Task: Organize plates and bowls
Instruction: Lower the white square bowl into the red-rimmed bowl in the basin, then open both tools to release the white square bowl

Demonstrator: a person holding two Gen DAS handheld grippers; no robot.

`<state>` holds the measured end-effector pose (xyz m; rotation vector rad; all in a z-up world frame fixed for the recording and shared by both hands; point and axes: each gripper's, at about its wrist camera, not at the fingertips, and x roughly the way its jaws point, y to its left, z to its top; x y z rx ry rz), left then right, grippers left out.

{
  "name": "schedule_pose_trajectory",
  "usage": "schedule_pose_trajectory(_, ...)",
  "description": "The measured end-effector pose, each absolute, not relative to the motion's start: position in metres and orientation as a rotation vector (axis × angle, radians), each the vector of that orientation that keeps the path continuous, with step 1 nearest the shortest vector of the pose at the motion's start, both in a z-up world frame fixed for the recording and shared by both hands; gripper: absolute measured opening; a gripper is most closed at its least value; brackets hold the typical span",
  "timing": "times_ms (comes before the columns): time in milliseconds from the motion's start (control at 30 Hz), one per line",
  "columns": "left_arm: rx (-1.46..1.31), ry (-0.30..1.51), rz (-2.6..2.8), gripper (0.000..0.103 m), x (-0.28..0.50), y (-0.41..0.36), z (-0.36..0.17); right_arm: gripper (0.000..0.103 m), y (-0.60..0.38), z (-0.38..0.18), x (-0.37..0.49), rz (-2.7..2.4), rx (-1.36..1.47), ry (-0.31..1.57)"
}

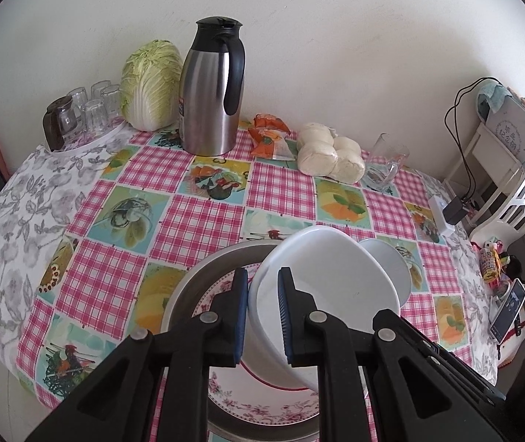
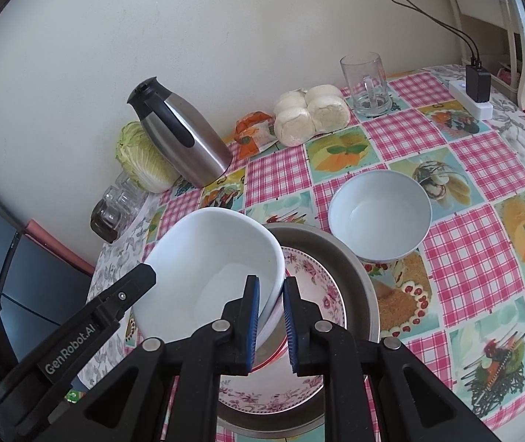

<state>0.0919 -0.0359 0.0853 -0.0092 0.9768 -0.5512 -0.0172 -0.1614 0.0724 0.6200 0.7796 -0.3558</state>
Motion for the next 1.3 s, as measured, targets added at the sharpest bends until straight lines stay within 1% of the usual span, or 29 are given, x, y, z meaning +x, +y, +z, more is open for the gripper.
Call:
schedule_pose_trajectory(300, -0.004, 1.048, -0.536, 0.017, 0.1, -0.036, 0.068, 0.017, -0.157, 0.068, -0.013, -0.362, 0.6, 0.81)
schedule_pose_trajectory(433, -0.004, 1.074, -0.536, 0.023, 0.102, -0.037, 0.061, 0.017, -0.156, 0.065, -0.011, -0.357, 0.606, 0.823)
schedule_pose_trajectory(633, -0.012, 1.109, -0.536, 0.026, 0.106, -0.038, 0.052, 0.017, -0.157, 0.061, -0.008, -0.353, 0.61, 0.836)
schedule_pose_trajectory(1000, -0.014, 1.105, -0.536, 0.028, 0.105, -0.04, 0.052, 0.017, -0.158, 0.059, -0.006, -0.349, 0.613, 0.84)
schedule_pose_trajectory(1033, -0.015, 1.105, -0.536, 0.03, 0.106, -0.04, 0.052, 0.017, -0.158, 0.059, -0.006, -0.35, 0.614, 0.84)
schedule_pose_trajectory(1167, -0.019, 1.114, -0.54, 0.031, 0.107, -0.04, 0.051, 0.017, -0.159, 0.059, -0.007, -0.347, 0.63, 0.84)
schedule_pose_trajectory(1200, -0.018, 1.118, -0.537, 0.032, 0.107, -0.04, 0.05, 0.017, -0.16, 0.059, -0.007, -0.347, 0.635, 0.843)
schedule_pose_trajectory(1267, -0.016, 1.119, -0.527, 0.039, 0.107, -0.039, 0.051, 0.017, -0.161, 0.058, -0.007, -0.344, 0.643, 0.848)
schedule_pose_trajectory(1300, -0.019, 1.115, -0.527, 0.044, 0.107, -0.039, 0.052, 0.017, -0.161, 0.059, -0.008, -0.345, 0.639, 0.848)
